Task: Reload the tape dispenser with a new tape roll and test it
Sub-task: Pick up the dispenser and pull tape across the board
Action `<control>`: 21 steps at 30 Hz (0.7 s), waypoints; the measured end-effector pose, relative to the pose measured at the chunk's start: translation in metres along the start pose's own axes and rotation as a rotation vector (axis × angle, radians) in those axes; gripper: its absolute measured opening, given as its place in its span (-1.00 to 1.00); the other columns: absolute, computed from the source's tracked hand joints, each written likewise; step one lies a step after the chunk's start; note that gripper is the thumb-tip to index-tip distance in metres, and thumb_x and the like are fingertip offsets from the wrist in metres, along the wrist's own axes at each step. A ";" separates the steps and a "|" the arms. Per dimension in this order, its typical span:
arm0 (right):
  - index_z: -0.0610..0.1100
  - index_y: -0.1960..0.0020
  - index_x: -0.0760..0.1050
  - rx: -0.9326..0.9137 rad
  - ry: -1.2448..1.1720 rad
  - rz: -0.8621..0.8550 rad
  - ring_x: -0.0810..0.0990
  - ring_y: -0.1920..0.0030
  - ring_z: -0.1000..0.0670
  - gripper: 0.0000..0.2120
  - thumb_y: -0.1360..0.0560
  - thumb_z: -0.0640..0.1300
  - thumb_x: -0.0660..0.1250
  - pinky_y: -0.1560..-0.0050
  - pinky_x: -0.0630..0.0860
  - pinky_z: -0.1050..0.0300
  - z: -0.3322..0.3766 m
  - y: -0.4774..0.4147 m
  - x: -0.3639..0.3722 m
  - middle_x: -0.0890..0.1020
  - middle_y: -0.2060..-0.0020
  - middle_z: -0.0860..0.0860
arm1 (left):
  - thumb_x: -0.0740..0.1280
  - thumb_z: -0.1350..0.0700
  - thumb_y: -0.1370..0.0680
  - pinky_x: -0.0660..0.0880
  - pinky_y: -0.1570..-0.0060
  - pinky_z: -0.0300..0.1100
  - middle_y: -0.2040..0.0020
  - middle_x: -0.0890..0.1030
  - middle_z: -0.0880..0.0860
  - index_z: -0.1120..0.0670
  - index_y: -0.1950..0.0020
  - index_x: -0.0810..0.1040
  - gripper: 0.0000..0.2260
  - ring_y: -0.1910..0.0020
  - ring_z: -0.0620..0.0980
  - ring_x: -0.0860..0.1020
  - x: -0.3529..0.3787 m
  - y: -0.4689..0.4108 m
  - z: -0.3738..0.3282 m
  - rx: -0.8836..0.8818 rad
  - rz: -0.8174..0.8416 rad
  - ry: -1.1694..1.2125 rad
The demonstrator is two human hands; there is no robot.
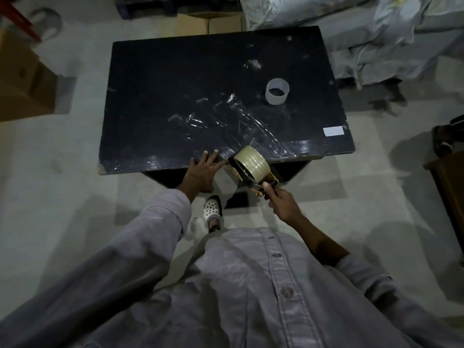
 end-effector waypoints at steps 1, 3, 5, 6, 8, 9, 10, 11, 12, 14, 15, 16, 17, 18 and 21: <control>-0.22 0.12 0.59 -0.010 0.005 0.003 0.51 0.31 -0.01 -0.17 -0.63 0.59 0.23 0.09 0.44 -0.10 0.002 0.002 -0.001 0.57 0.42 0.08 | 0.64 -0.16 -0.43 0.20 -0.60 0.53 -0.81 -0.27 0.08 -0.27 -0.78 -0.22 0.22 -0.79 0.35 -0.10 0.000 0.001 -0.001 -0.003 -0.003 -0.005; -0.27 0.11 0.60 -0.025 0.046 -0.002 0.52 0.33 -0.03 -0.11 -0.62 0.62 0.22 0.13 0.45 -0.10 0.008 0.004 -0.006 0.58 0.40 -0.02 | 0.63 -0.16 -0.44 0.21 -0.59 0.52 -0.81 -0.28 0.10 -0.27 -0.78 -0.21 0.20 -0.79 0.36 -0.09 0.000 0.001 -0.003 -0.004 0.005 -0.012; -0.28 0.08 0.61 -0.051 0.102 -0.002 0.54 0.32 -0.06 -0.08 -0.61 0.63 0.19 0.15 0.52 -0.18 0.013 0.006 -0.008 0.62 0.33 -0.19 | 0.61 -0.14 -0.46 0.22 -0.59 0.52 -0.81 -0.28 0.11 -0.26 -0.79 -0.17 0.15 -0.79 0.37 -0.10 -0.003 0.002 -0.004 -0.004 0.017 -0.006; -0.26 0.07 0.63 -0.066 0.126 0.000 0.56 0.30 -0.07 -0.11 -0.63 0.62 0.18 0.12 0.57 -0.22 0.014 0.007 -0.009 0.64 0.30 -0.21 | 0.59 -0.11 -0.48 0.22 -0.59 0.53 -0.81 -0.28 0.11 -0.26 -0.79 -0.15 0.12 -0.79 0.37 -0.10 -0.004 0.002 -0.005 -0.005 0.027 0.000; -0.14 0.07 0.66 -0.069 0.159 0.000 0.60 0.26 -0.09 -0.22 -0.65 0.58 0.16 0.04 0.62 -0.23 0.010 0.011 -0.012 0.65 0.30 -0.13 | 0.58 -0.06 -0.50 0.21 -0.58 0.54 -0.81 -0.29 0.08 -0.30 -0.78 -0.13 0.09 -0.79 0.36 -0.11 -0.008 0.001 -0.005 -0.012 0.047 0.027; -0.10 0.08 0.66 -0.056 0.166 -0.002 0.61 0.25 -0.09 -0.25 -0.66 0.57 0.15 0.04 0.62 -0.21 0.004 0.015 -0.014 0.65 0.30 -0.07 | 0.58 -0.05 -0.50 0.21 -0.58 0.55 -0.81 -0.29 0.07 -0.33 -0.77 -0.13 0.09 -0.79 0.36 -0.12 -0.008 0.001 -0.005 -0.012 0.055 0.044; -0.07 0.09 0.66 -0.038 0.160 -0.010 0.61 0.25 -0.08 -0.27 -0.67 0.56 0.15 0.05 0.60 -0.18 -0.002 0.020 -0.017 0.66 0.30 -0.04 | 0.58 -0.03 -0.49 0.20 -0.57 0.57 -0.81 -0.29 0.06 -0.35 -0.76 -0.13 0.09 -0.78 0.37 -0.13 -0.008 0.000 -0.005 -0.010 0.059 0.054; -0.04 0.10 0.67 -0.021 0.146 -0.019 0.61 0.24 -0.07 -0.31 -0.69 0.54 0.16 0.07 0.58 -0.14 -0.008 0.024 -0.020 0.67 0.28 -0.02 | 0.58 -0.03 -0.49 0.21 -0.56 0.58 -0.81 -0.30 0.06 -0.37 -0.76 -0.14 0.10 -0.78 0.37 -0.14 -0.008 0.000 -0.006 -0.010 0.058 0.054; 0.00 0.11 0.67 -0.007 0.129 -0.026 0.60 0.24 -0.05 -0.36 -0.71 0.51 0.18 0.08 0.55 -0.10 -0.012 0.029 -0.021 0.68 0.26 0.00 | 0.59 -0.04 -0.49 0.21 -0.56 0.58 -0.81 -0.30 0.07 -0.37 -0.75 -0.15 0.11 -0.78 0.38 -0.14 -0.006 -0.001 -0.006 -0.011 0.055 0.046; 0.03 0.12 0.66 0.006 0.112 -0.035 0.60 0.25 -0.02 -0.40 -0.73 0.48 0.19 0.11 0.52 -0.05 -0.012 0.035 -0.024 0.70 0.24 -0.01 | 0.61 -0.08 -0.48 0.23 -0.55 0.58 -0.81 -0.30 0.08 -0.38 -0.74 -0.18 0.14 -0.78 0.39 -0.12 -0.002 -0.003 -0.007 -0.015 0.036 0.029; 0.03 0.11 0.66 0.008 0.113 -0.039 0.61 0.25 -0.02 -0.39 -0.72 0.49 0.18 0.11 0.52 -0.05 -0.010 0.036 -0.024 0.72 0.21 -0.03 | 0.62 -0.10 -0.47 0.25 -0.54 0.59 -0.80 -0.30 0.08 -0.39 -0.73 -0.20 0.15 -0.78 0.40 -0.12 0.000 -0.003 -0.008 -0.017 0.026 0.022; 0.03 0.10 0.67 0.010 0.117 -0.038 0.63 0.23 -0.02 -0.38 -0.71 0.50 0.17 0.11 0.54 -0.06 -0.009 0.037 -0.023 0.74 0.17 -0.05 | 0.62 -0.11 -0.46 0.26 -0.52 0.59 -0.80 -0.30 0.08 -0.39 -0.73 -0.21 0.16 -0.78 0.40 -0.11 0.002 -0.004 -0.008 -0.017 0.018 0.016; 0.03 0.09 0.67 0.015 0.126 -0.030 0.64 0.20 -0.03 -0.38 -0.71 0.51 0.16 0.09 0.55 -0.06 -0.008 0.037 -0.021 0.76 0.14 -0.07 | 0.62 -0.11 -0.46 0.26 -0.52 0.59 -0.80 -0.30 0.08 -0.39 -0.72 -0.22 0.16 -0.78 0.40 -0.11 0.003 -0.004 -0.007 -0.017 0.011 0.014; 0.04 0.08 0.67 0.020 0.133 -0.023 0.65 0.18 -0.04 -0.38 -0.71 0.51 0.16 0.08 0.56 -0.06 -0.007 0.037 -0.020 0.75 0.13 -0.08 | 0.62 -0.12 -0.46 0.27 -0.52 0.59 -0.80 -0.30 0.08 -0.39 -0.72 -0.21 0.16 -0.78 0.40 -0.11 0.003 -0.005 -0.006 -0.019 0.008 0.017; -0.08 0.07 0.67 0.060 0.105 -0.025 0.62 0.23 -0.04 -0.29 -0.69 0.53 0.18 0.12 0.52 -0.05 -0.006 0.034 -0.017 0.72 0.19 -0.14 | 0.58 -0.11 -0.50 0.24 -0.54 0.57 -0.80 -0.32 0.06 -0.39 -0.73 -0.20 0.11 -0.78 0.37 -0.13 0.003 -0.005 -0.004 -0.033 0.022 0.037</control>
Point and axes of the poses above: each hand's wrist, its own y-axis away from the middle knuckle, its own x-axis out of the palm, z = x × y, the point moved 5 cm from there along -y, towards the middle knuckle
